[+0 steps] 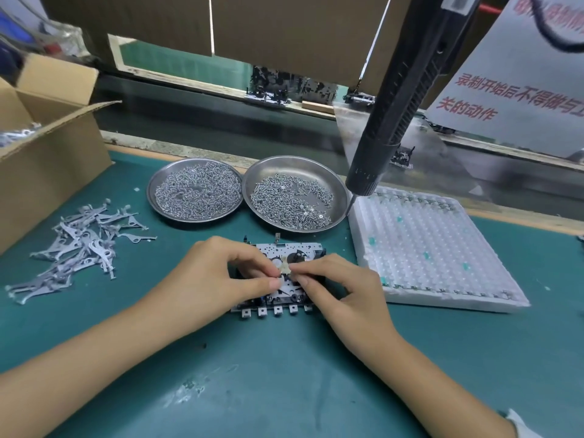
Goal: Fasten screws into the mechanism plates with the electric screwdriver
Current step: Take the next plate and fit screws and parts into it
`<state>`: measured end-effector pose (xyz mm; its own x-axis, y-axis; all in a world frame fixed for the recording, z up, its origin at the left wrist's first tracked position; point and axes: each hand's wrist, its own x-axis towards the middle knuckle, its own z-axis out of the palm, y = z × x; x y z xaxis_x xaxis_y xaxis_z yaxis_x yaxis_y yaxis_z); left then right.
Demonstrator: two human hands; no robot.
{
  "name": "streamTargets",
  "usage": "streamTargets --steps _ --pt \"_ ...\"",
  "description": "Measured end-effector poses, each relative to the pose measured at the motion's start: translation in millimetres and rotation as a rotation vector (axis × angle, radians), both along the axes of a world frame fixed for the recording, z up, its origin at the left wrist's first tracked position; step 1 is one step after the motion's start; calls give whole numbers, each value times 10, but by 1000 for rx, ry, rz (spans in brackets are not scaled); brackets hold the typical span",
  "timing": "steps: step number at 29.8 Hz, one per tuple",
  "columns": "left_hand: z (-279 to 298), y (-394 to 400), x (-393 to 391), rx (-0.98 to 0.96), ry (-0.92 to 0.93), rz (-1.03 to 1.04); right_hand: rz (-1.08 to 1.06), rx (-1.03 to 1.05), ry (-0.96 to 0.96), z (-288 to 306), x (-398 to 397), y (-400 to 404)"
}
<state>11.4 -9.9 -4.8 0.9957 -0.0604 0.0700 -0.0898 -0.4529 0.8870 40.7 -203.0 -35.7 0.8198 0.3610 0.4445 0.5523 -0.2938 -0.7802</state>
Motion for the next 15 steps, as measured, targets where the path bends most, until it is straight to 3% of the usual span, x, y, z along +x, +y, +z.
streamTargets --steps 15 --pt "-15 16 -26 -38 94 44 63 -133 -142 12 -29 -21"
